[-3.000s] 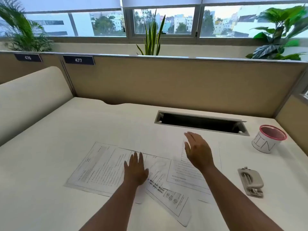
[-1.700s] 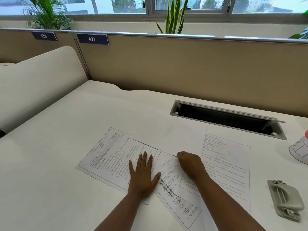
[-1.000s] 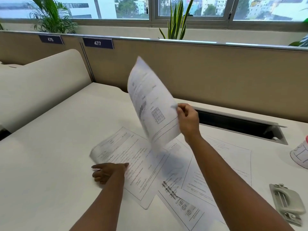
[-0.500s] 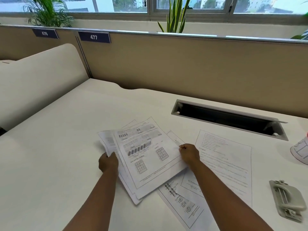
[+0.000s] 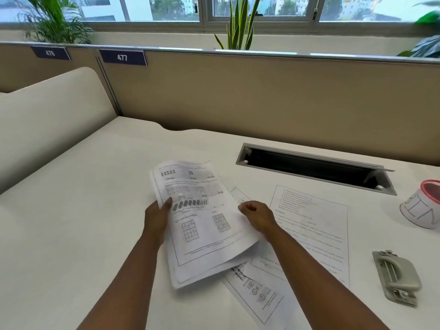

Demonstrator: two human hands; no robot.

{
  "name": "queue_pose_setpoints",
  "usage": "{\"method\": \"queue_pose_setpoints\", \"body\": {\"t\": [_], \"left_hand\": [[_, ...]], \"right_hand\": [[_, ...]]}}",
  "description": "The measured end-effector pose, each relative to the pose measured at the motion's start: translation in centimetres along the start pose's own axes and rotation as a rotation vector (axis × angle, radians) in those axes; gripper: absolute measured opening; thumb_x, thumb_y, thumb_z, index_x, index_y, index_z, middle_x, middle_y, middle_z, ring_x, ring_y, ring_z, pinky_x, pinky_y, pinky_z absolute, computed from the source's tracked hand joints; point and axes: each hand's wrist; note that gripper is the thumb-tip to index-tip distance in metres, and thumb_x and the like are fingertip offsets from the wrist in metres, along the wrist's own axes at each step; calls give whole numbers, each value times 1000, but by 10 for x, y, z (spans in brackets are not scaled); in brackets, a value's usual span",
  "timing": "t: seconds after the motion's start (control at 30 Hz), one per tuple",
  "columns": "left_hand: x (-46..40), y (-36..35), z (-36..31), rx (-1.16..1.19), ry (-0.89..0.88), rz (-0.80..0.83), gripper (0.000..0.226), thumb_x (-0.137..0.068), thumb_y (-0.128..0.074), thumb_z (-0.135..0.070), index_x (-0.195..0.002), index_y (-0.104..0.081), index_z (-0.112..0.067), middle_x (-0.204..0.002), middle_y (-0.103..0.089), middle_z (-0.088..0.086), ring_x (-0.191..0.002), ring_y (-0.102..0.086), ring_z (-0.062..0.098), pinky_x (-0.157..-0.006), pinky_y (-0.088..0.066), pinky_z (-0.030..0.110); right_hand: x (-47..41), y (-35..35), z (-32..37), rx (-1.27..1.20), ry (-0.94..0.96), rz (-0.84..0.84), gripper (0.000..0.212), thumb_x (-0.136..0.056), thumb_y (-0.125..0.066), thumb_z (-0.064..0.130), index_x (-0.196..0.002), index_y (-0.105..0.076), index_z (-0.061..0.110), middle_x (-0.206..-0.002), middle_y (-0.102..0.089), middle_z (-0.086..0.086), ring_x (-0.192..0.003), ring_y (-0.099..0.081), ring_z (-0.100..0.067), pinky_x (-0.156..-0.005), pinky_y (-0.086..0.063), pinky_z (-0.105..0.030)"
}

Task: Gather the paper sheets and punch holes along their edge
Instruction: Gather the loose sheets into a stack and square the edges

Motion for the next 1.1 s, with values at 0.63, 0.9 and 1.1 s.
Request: {"method": "queue_pose_setpoints", "body": {"t": [0.63,0.9,1.1], "left_hand": [[25,-89,-28,-49,208,517,33,-96,-41,-39,-90,-65,-18,-82,-70,0,-67,-66,15,-56,-55,25],[57,-134,27,-335,401,482,23,-98,-39,-26,-102,-57,-11,-80,-60,4,-71,-53,18,-66,-41,28],[64,-156,30,-365,434,502,26,-96,-44,-29,-110,-51,-8,-88,-53,6,-77,-49,18,-76,-44,37]], "right_hand": [[27,95,-19,-717,-226,-150,36,-78,-69,4,-111,-60,-7,-119,-60,-28,-89,-64,-33,-86,-52,-46],[41,152,-78,-535,-465,-474,57,-73,-77,9,-119,-53,-14,-126,-57,-26,-114,-55,-40,-101,-43,-49],[56,142,-89,243,-597,-576,58,-77,-73,34,-118,-56,-3,-126,-56,-24,-118,-51,-39,-94,-45,-42]]}}
Point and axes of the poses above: each hand's wrist, its own x-axis away from the middle knuckle, its own y-axis out of the back of the hand, z = x × y
